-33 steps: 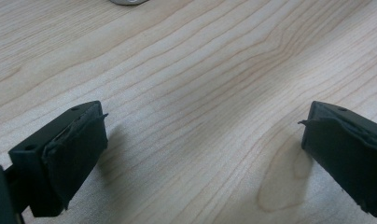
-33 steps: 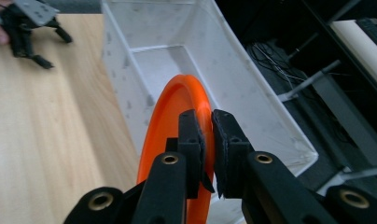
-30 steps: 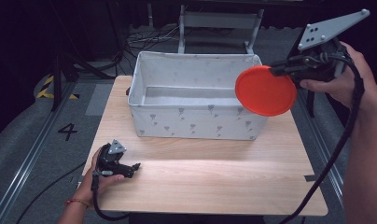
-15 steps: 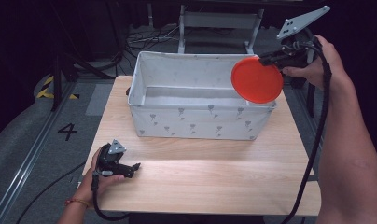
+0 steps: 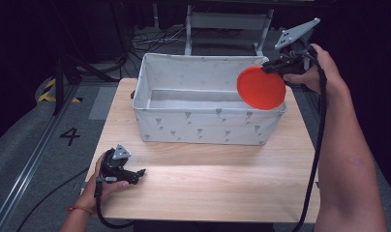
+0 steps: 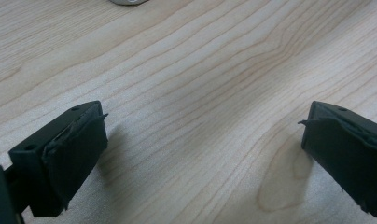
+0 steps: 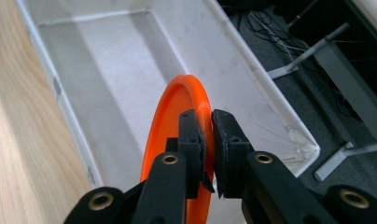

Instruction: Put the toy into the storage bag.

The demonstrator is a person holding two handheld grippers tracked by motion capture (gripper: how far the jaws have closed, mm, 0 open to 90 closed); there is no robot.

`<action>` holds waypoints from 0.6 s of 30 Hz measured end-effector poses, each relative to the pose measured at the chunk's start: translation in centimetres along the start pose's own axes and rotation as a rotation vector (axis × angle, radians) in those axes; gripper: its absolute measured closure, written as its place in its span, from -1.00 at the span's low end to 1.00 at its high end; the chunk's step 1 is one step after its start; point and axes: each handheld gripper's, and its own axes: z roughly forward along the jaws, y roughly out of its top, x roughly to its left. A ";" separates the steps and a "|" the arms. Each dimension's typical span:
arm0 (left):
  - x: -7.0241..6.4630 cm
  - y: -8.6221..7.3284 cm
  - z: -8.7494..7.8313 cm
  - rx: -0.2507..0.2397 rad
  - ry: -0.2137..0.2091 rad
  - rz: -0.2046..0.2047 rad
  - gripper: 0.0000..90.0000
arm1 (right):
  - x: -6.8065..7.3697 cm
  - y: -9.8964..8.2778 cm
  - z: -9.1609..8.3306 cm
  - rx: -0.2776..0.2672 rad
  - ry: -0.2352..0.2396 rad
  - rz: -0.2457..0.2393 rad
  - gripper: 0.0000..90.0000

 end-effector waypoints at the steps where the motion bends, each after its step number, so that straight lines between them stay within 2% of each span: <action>1: 0.0 0.0 0.0 0.000 0.000 0.000 -0.99 | 0.2 -0.1 0.4 0.008 0.007 -0.015 0.83; 6: 0.0 0.0 0.0 -0.001 -0.002 -0.003 -0.99 | 0.7 -0.3 1.8 0.056 0.040 -0.065 0.83; 9: 0.0 0.0 0.0 0.000 0.000 0.000 -0.99 | 1.0 -0.8 2.7 0.081 0.061 -0.074 0.83; 13: 0.0 0.0 0.0 0.000 0.000 0.000 -0.99 | 1.6 -1.7 4.3 0.147 0.115 -0.115 0.83; 18: 0.0 0.0 0.0 0.000 0.000 0.000 -0.99 | 2.3 -2.3 5.6 0.198 0.162 -0.154 0.83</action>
